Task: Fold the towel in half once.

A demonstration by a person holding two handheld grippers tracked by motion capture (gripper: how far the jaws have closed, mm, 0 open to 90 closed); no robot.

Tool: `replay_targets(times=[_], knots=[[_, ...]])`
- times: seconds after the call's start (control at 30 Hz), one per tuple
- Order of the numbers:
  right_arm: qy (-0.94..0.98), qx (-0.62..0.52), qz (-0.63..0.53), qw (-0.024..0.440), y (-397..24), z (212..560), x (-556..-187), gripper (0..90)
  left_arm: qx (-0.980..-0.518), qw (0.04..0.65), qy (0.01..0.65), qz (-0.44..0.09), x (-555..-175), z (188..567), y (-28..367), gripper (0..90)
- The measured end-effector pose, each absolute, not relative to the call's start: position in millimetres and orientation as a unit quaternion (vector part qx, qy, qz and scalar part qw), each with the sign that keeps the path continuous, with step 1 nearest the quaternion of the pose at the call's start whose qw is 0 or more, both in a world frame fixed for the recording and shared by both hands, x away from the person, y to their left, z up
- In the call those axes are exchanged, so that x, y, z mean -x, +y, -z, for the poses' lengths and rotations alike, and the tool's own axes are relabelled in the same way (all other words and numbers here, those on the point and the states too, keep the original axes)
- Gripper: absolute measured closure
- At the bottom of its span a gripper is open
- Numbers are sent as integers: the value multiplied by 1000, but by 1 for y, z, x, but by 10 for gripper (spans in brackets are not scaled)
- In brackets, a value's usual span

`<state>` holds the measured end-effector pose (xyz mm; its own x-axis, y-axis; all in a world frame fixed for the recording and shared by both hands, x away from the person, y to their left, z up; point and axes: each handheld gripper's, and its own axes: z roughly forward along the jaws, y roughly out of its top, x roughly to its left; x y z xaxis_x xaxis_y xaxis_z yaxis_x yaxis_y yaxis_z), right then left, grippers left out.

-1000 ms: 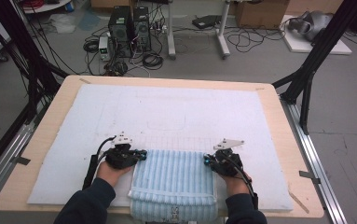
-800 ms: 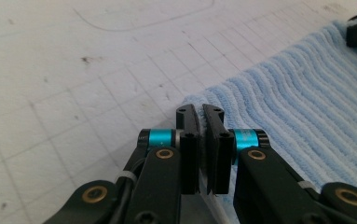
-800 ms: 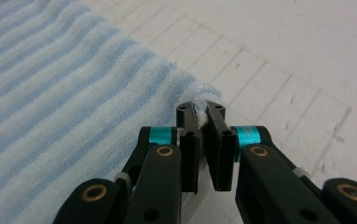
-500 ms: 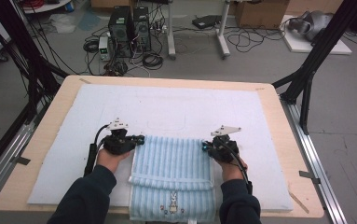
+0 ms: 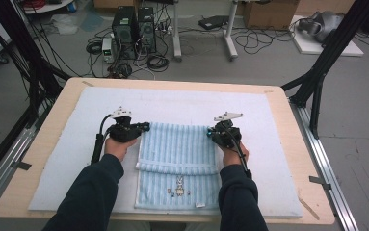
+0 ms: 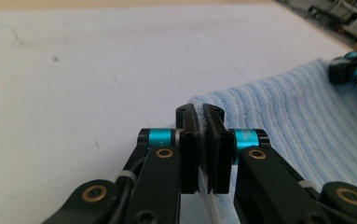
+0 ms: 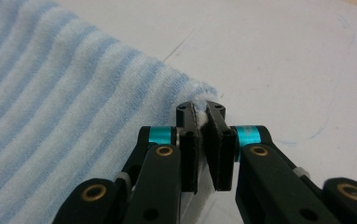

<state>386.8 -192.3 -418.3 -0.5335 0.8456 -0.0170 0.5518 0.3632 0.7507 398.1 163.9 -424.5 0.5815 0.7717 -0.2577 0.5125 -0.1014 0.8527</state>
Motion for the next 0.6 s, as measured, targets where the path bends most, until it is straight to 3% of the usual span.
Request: replay_targets(times=[0.27,0.37,0.4,0.47,0.6], knots=[[792,-456,-341,220,-185,423,-396,841,-733,499,441,-138,-407,427,160,826],[794,-454,-340,219,-183,425,-398,814,-726,500,454,-133,-406,428,161,682],[794,-454,-339,219,-183,426,-397,784,-725,500,456,-127,-404,428,161,638],[788,-463,-343,217,-183,425,-397,642,-727,499,454,-125,-400,428,161,563],[785,-462,-358,207,-186,418,-390,551,-741,496,440,-107,-388,428,161,537]])
